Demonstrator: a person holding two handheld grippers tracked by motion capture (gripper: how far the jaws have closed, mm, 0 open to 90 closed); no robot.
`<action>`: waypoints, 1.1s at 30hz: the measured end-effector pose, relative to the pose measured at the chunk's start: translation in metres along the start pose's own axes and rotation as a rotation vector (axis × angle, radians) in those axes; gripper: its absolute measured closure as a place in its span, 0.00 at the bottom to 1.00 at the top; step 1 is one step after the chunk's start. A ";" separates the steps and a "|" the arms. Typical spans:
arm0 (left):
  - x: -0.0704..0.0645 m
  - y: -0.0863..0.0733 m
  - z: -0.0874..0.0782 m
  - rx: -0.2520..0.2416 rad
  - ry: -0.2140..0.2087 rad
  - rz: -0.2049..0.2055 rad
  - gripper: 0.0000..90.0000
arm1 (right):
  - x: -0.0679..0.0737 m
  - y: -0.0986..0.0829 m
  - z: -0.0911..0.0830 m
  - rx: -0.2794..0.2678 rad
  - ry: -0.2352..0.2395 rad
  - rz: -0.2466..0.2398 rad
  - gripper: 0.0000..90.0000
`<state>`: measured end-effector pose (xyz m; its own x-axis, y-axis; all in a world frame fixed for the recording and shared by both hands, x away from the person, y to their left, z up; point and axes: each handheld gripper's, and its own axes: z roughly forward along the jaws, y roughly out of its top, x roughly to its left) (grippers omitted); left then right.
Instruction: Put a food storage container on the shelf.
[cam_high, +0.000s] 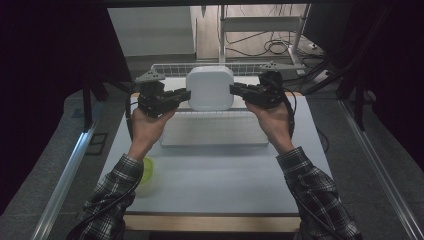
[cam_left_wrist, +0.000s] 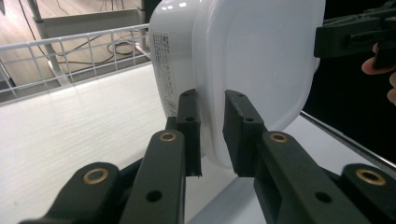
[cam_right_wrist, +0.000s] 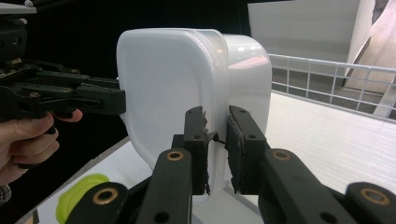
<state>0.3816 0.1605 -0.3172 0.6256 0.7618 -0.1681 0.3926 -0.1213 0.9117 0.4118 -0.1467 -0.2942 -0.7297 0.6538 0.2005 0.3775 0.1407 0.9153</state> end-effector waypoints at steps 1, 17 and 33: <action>0.002 0.002 0.002 0.004 0.001 0.003 0.86 | -0.001 0.000 0.001 -0.002 0.004 0.007 0.87; 0.012 0.003 0.020 0.021 0.008 -0.001 0.84 | -0.021 -0.001 0.017 0.017 -0.012 0.052 0.85; 0.022 0.013 0.034 -0.003 -0.006 -0.026 0.67 | -0.024 0.009 0.034 0.022 -0.056 0.018 0.71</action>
<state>0.4233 0.1543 -0.3221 0.6195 0.7607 -0.1937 0.4066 -0.0999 0.9081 0.4523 -0.1365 -0.3026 -0.6896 0.6971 0.1964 0.4032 0.1443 0.9036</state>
